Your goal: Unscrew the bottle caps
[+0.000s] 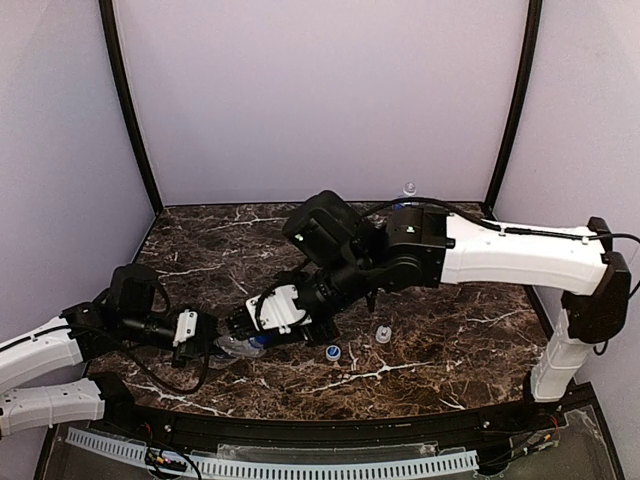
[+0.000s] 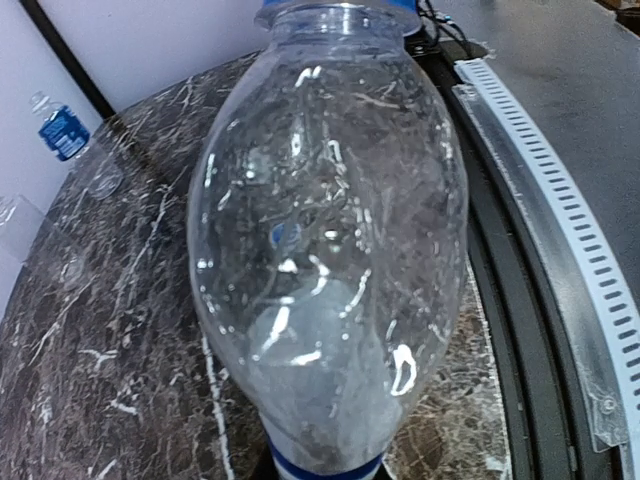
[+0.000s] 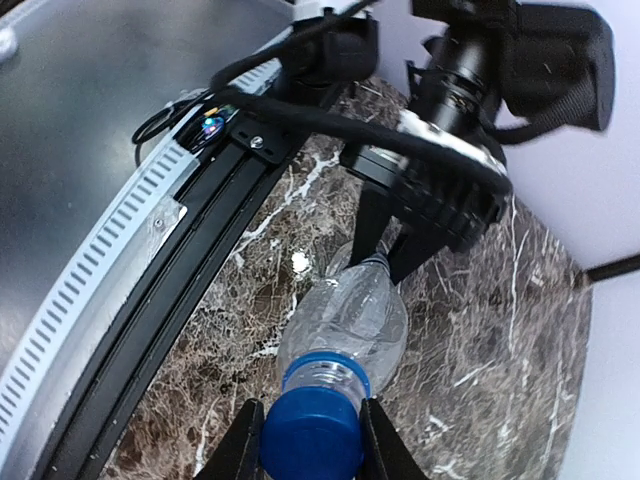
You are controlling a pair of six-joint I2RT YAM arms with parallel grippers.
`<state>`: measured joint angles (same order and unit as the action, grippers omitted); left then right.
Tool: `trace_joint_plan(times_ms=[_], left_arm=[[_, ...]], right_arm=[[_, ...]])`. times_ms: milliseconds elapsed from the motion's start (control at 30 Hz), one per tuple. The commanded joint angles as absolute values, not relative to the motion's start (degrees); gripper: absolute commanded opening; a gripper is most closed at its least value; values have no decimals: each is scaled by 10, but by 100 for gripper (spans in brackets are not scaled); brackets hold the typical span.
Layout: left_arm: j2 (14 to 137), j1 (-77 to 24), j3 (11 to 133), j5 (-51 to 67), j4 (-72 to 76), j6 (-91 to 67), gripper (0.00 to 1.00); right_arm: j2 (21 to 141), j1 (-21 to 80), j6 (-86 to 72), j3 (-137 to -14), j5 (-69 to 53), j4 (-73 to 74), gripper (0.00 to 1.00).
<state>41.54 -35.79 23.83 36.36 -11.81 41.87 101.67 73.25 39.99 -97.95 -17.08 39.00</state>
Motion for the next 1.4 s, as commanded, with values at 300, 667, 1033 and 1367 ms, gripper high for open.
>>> trace_joint_plan(times_ms=[300,667,1033,1367], left_arm=[[404,-355,250,378,-175,427,11],[394,-341,234,267,5,217,12],[391,-326,255,273,30,142,13],[397,-321,258,276,44,142,14]], right_arm=[[939,735,519,-925,24,246,0],[927,552,14,-763,53,281,0],[1095,526,-39,-760,10,321,0],[1140,527,-39,-761,17,342,43]])
